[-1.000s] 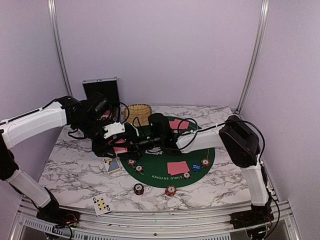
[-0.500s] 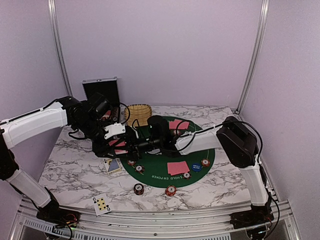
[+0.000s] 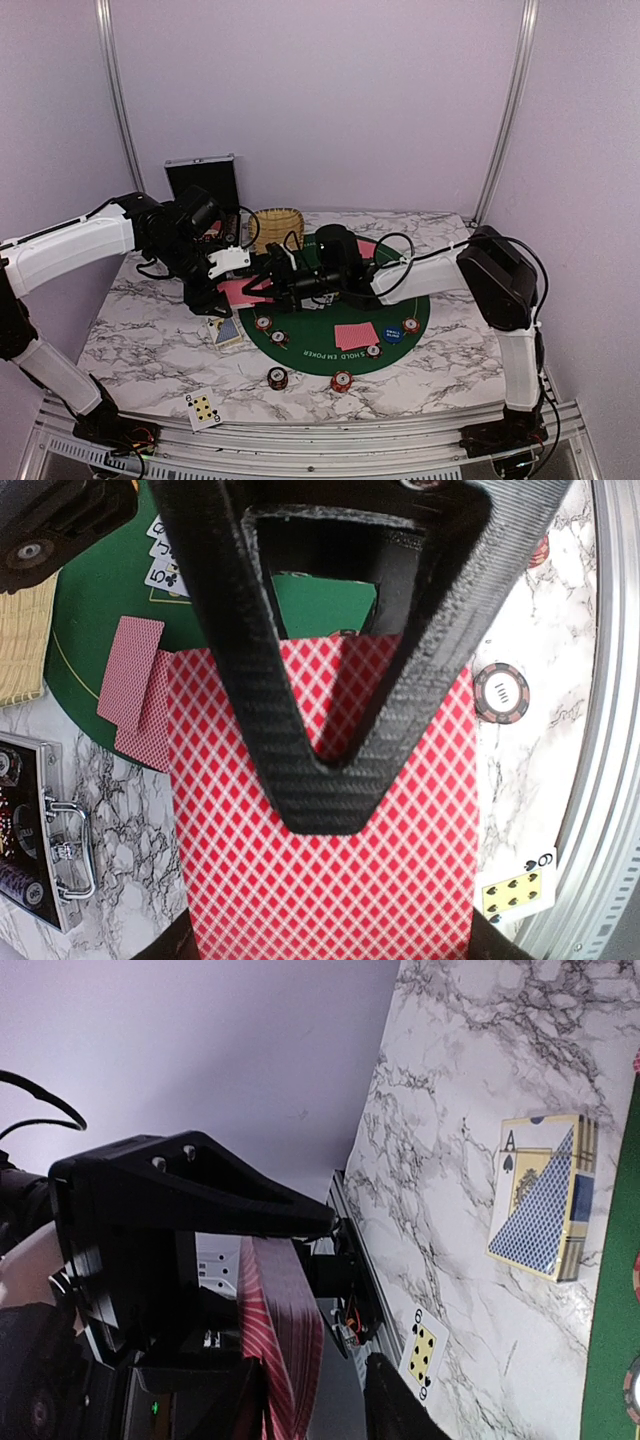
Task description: Distribute texas hold em gaming equipment
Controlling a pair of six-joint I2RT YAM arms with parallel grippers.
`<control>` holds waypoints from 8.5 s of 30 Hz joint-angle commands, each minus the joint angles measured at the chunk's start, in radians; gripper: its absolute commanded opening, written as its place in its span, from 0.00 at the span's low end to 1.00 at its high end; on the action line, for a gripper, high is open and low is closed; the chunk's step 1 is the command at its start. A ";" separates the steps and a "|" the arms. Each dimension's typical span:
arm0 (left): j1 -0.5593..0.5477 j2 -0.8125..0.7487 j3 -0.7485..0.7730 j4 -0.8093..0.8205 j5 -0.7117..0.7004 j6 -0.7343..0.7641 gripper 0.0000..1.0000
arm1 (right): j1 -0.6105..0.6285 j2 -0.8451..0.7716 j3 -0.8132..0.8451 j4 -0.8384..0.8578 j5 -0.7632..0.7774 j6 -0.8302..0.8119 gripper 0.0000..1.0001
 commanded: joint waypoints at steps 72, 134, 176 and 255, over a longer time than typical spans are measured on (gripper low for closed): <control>0.002 -0.006 0.013 0.008 0.014 -0.002 0.00 | -0.436 -0.102 -0.081 -0.754 0.341 -0.605 0.46; 0.002 -0.009 0.029 0.008 0.039 -0.013 0.00 | 0.033 -0.039 0.056 -0.132 0.040 -0.086 0.99; 0.003 -0.034 0.018 0.009 0.039 -0.009 0.00 | -0.003 -0.006 0.028 -0.160 0.055 -0.079 0.62; 0.007 -0.027 -0.001 0.009 0.001 -0.009 0.00 | -0.468 -0.074 -0.108 -0.614 0.237 -0.556 0.00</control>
